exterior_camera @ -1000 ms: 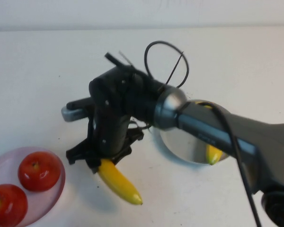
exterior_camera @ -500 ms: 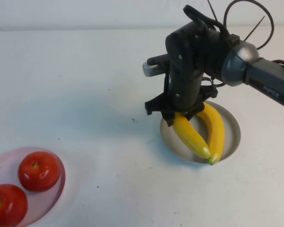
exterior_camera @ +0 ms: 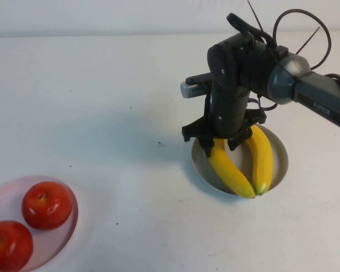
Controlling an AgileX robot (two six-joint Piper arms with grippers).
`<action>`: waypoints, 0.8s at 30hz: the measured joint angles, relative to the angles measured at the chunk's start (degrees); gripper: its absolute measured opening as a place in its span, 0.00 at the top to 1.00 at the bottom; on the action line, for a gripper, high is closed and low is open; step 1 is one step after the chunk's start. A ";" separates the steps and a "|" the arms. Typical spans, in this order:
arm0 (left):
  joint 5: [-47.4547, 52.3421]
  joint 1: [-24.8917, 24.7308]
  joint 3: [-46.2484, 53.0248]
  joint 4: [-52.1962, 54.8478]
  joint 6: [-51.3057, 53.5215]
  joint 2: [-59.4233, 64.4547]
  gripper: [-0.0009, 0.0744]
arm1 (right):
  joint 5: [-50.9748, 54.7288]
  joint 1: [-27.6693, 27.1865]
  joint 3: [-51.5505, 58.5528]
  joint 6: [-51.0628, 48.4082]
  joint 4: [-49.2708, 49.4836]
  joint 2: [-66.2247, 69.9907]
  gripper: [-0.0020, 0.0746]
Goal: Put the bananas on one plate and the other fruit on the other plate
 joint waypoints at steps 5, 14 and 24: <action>0.00 0.00 0.00 0.00 0.00 0.00 0.99 | 0.00 -0.04 0.12 0.00 0.00 -1.93 0.45; 0.00 0.00 0.00 0.00 0.00 0.00 0.99 | -0.19 4.12 11.14 0.00 0.41 -19.59 0.63; 0.00 0.00 0.00 0.00 0.00 0.00 0.99 | 0.11 4.34 37.02 -4.69 0.70 -47.16 0.98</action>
